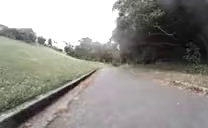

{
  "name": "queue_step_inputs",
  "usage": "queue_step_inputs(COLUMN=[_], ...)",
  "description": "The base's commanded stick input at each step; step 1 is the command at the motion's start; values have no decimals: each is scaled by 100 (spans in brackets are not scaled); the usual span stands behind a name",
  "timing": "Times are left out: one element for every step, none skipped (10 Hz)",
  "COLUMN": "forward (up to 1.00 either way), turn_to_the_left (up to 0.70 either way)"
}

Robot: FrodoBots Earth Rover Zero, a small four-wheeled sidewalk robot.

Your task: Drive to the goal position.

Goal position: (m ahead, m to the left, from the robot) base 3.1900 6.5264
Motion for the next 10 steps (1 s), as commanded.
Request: queue_step_inputs(forward=[50, 50, 50, 50, 50, 50, 50, 50, 50, 50], turn_to_the_left=[0, 0, 0, 0, 0, -3, -26, -49, -30, -10])
